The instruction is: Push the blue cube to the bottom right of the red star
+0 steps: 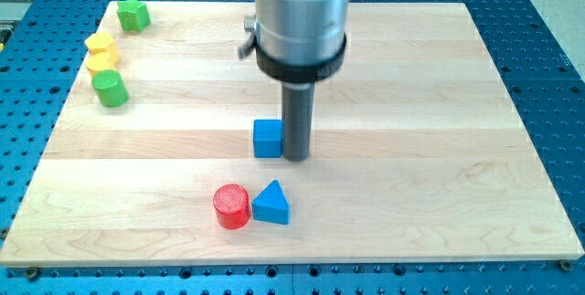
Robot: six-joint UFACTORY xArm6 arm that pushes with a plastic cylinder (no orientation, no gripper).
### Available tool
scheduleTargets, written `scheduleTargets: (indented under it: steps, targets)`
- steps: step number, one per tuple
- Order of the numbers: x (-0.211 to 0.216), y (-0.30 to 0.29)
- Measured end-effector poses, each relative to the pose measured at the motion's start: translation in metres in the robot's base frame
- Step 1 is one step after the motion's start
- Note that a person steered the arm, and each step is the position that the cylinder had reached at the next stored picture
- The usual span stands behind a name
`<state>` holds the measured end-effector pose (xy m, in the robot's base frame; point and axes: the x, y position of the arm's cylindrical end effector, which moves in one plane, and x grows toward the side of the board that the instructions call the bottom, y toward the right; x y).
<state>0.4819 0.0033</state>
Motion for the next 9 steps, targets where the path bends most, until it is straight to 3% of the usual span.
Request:
scheduleTargets:
  steps: [1,2,3,5,6,7,8,9]
  targets:
    - [0.052,-0.026]
    - [0.028,-0.066]
    - [-0.032,-0.044]
    - [-0.023,0.006]
    - [-0.026,0.107]
    - [-0.089,0.153]
    - [-0.152,0.153]
    - [-0.102,0.16]
